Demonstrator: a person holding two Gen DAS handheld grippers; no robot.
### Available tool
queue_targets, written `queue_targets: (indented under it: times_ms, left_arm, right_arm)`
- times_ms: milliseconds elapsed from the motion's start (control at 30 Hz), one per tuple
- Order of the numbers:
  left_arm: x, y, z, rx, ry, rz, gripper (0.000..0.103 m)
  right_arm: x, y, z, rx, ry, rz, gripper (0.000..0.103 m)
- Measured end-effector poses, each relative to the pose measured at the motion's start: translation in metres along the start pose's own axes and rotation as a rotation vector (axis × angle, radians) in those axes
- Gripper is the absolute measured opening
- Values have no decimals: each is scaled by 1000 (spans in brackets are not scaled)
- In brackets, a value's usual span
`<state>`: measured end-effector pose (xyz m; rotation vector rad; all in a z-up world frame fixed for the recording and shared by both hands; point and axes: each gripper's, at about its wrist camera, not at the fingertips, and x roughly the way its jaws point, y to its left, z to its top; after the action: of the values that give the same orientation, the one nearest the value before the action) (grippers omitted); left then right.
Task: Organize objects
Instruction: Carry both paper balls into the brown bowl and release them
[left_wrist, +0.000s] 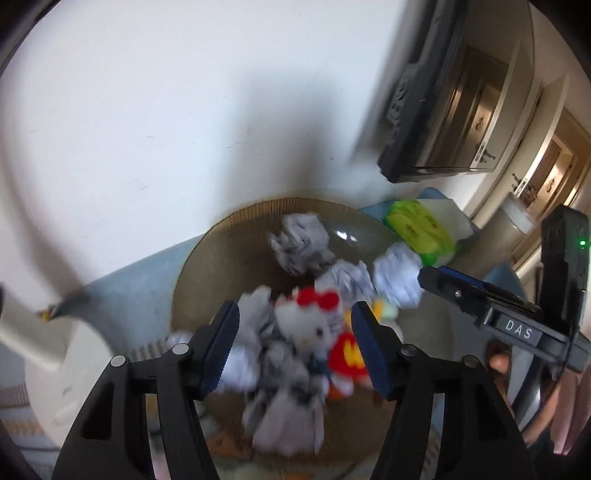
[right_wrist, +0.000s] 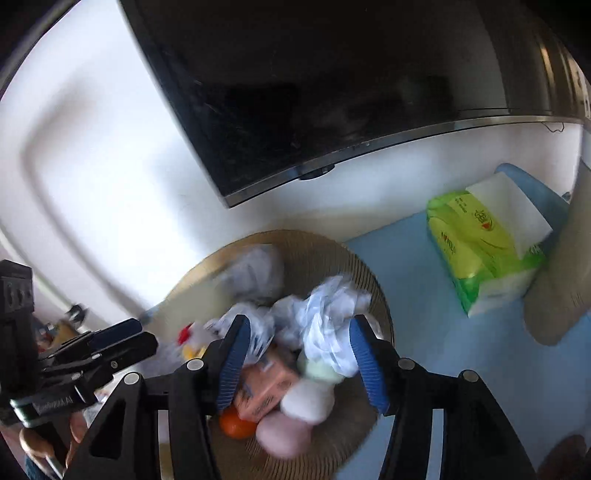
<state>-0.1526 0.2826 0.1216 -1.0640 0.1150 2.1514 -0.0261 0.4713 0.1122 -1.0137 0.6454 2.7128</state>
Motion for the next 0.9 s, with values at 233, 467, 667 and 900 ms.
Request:
queue_targets:
  times_ms: [233, 467, 667, 900]
  left_arm:
    - [-117, 19, -69, -70, -159, 33, 61]
    - [-205, 66, -170, -216, -250, 266, 90]
    - [-193, 104, -259, -264, -192, 411, 84]
    - [-168, 123, -289, -379, -156, 336, 84]
  right_arm:
    - [-56, 20, -46, -125, 20, 61, 60]
    - [-76, 58, -127, -88, 135, 196, 71]
    - [-42, 98, -201, -227, 132, 164, 78]
    - [-22, 118, -214, -364, 157, 64, 97]
